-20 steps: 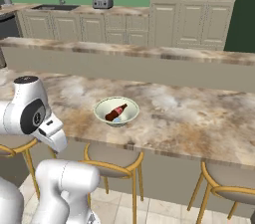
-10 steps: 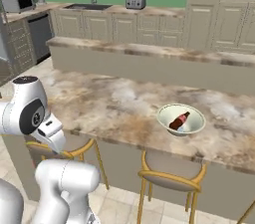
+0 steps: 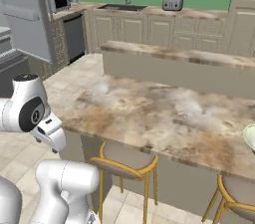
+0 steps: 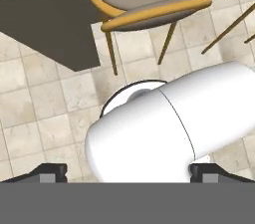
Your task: Open the fridge, grab two sodas, and place both sodas inside the bowl with ice on the dining counter.
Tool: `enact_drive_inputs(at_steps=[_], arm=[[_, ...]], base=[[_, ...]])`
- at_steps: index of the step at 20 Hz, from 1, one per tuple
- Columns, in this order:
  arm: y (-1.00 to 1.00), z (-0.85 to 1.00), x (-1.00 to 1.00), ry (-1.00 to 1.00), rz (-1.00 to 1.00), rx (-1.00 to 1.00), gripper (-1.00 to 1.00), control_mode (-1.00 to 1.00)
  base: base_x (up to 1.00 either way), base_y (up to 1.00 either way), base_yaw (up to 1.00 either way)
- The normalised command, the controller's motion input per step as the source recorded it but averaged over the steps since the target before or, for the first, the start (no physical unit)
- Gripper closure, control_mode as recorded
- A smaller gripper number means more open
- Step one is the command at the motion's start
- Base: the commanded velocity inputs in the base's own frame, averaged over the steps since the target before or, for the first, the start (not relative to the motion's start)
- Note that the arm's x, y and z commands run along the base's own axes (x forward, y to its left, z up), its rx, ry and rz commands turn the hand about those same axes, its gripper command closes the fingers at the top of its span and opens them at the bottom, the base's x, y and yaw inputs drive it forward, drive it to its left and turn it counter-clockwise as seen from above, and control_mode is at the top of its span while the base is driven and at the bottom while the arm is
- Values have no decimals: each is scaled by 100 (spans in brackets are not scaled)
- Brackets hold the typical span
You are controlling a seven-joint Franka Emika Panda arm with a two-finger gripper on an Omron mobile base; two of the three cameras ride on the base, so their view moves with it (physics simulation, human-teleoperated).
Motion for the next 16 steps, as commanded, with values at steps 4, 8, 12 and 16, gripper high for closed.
enact_drive_inputs(at_steps=[4, 8, 12, 16], arm=[[0, 0, 0, 0, 0, 0, -100, 100], [0, 0, 0, 0, 0, 0, -100, 100], [0, 0, 0, 0, 0, 0, -100, 100], [0, 0, 0, 0, 0, 0, -100, 100]], base=[[22, 100, 23], [32, 100, 23], [48, 99, 23], [68, 80, 24]])
